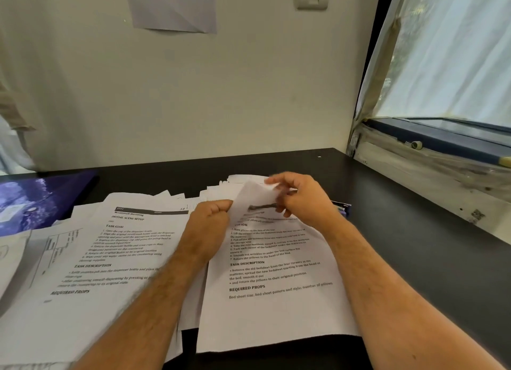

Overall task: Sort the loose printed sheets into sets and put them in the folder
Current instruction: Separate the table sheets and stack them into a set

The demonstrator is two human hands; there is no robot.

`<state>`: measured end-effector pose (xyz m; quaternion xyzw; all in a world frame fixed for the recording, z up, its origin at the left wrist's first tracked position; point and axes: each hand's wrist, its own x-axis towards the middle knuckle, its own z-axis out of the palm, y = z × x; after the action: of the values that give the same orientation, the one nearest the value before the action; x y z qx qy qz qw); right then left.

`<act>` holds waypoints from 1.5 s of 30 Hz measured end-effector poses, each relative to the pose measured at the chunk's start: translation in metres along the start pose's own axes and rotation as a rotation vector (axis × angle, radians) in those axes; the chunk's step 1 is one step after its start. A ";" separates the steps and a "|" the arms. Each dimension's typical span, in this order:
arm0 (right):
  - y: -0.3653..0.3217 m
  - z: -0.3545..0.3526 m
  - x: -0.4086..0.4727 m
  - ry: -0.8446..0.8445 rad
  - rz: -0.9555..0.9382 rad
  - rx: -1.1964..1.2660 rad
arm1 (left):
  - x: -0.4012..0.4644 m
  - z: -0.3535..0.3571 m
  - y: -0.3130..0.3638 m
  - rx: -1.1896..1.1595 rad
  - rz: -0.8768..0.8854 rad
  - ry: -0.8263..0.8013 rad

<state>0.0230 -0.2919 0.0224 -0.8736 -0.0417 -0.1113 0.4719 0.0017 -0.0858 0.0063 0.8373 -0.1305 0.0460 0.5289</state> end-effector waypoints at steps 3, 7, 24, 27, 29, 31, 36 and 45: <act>0.001 -0.012 -0.004 -0.018 0.017 -0.147 | 0.001 -0.003 0.002 -0.084 -0.020 0.025; 0.001 -0.021 -0.012 -0.047 0.030 -0.226 | 0.008 0.000 -0.007 0.224 -0.070 0.113; 0.007 -0.012 -0.009 0.024 -0.012 -0.194 | 0.036 0.005 -0.021 0.497 -0.213 0.129; 0.006 -0.007 -0.007 0.028 0.012 -0.203 | 0.034 0.003 -0.018 0.312 -0.204 0.217; 0.005 -0.002 -0.007 0.033 0.024 -0.207 | 0.032 0.000 -0.018 0.251 -0.191 0.269; 0.003 0.002 -0.006 0.055 0.024 -0.198 | 0.029 -0.003 -0.016 0.249 -0.148 0.315; -0.001 0.009 -0.008 0.074 -0.046 -0.156 | 0.021 -0.006 -0.009 0.127 0.060 0.189; 0.010 -0.003 -0.009 -0.002 -0.100 -0.333 | 0.020 0.003 -0.010 -0.141 -0.150 0.181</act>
<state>0.0152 -0.2999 0.0138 -0.9367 -0.0665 -0.1390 0.3145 0.0239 -0.0881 0.0004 0.7978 -0.0222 0.0724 0.5981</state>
